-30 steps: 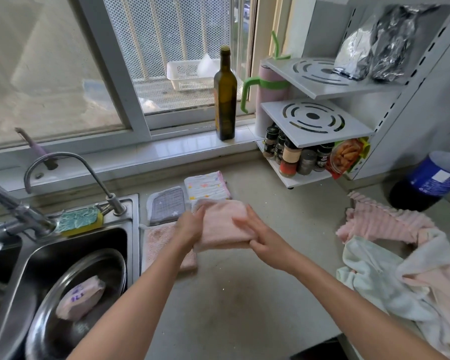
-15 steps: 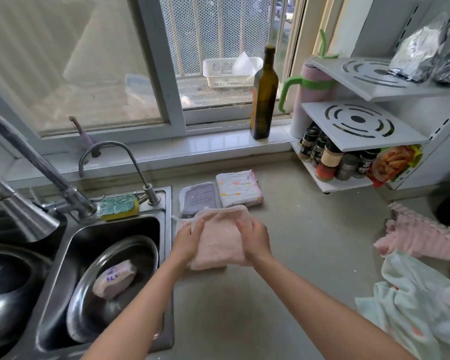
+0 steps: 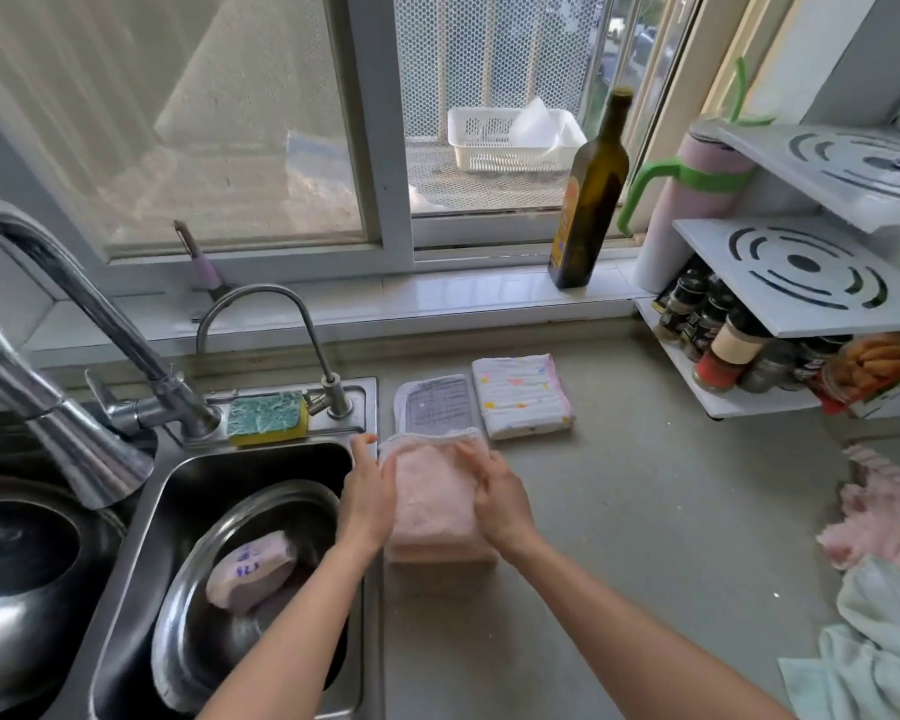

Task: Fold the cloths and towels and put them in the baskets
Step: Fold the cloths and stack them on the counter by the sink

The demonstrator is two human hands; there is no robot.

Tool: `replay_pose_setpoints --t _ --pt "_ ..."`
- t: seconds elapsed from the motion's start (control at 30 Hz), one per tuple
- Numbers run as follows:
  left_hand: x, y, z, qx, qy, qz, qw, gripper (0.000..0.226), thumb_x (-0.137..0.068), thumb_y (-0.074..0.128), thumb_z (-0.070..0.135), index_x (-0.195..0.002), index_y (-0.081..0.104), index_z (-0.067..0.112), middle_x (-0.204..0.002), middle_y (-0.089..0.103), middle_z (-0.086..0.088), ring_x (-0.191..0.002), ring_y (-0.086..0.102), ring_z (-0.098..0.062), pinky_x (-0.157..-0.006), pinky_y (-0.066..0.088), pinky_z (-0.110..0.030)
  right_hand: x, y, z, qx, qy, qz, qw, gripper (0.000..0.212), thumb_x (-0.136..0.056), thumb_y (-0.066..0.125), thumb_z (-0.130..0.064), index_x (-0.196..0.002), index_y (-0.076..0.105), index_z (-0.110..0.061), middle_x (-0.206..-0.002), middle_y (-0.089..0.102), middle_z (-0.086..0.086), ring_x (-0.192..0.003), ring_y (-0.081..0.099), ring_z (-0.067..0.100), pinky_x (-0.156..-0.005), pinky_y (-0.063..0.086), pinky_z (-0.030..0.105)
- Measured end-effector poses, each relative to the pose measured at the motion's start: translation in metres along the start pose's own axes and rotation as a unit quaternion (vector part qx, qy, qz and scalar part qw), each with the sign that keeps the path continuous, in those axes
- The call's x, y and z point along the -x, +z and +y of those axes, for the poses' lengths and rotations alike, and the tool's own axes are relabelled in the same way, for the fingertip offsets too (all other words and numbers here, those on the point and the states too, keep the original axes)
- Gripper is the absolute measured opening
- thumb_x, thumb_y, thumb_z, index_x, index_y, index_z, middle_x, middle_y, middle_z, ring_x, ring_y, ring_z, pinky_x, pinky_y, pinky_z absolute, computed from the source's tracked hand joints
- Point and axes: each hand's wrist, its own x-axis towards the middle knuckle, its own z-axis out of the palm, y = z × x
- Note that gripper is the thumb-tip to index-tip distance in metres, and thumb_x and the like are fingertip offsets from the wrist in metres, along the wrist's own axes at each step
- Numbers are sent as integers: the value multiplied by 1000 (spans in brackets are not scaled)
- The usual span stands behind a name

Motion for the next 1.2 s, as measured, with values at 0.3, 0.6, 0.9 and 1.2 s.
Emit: replay_pose_setpoints --t 0.3,0.6,0.9,1.2 --pt "-5 23 -12 -94 -2 -45 995 35 -102 35 28 -134 33 16 -125 59 -15 -105 58 -39 -79 43 -40 -2 12 27 54 23 -17 998 64 -78 25 -22 -137 50 -21 -133 46 9 -116 52 23 -90 31 13" --pt "-4 30 -18 -211 55 27 976 41 -93 47 10 -134 42 16 -139 43 -10 -117 52 -32 -83 47 -43 -4 26 34 257 -64 33 964 48 -96 34 -20 -144 40 -13 -154 29 9 -139 35 27 -104 37 40" --pt "-13 42 -55 -304 215 -186 909 89 -84 -18 66 -151 12 15 -156 -1 2 -147 -1 -23 -114 -10 -30 -11 20 48 342 -55 -155 925 105 -57 -35 -77 -144 -22 -19 -147 -30 -8 -137 -25 4 -115 -13 30" --pt "-9 27 8 -406 221 -169 871 51 -97 27 27 -146 29 13 -151 32 -12 -140 27 -29 -116 19 -41 4 -37 23 308 -71 -124 941 55 -101 37 -30 -150 20 -14 -159 13 7 -144 20 20 -116 12 33"
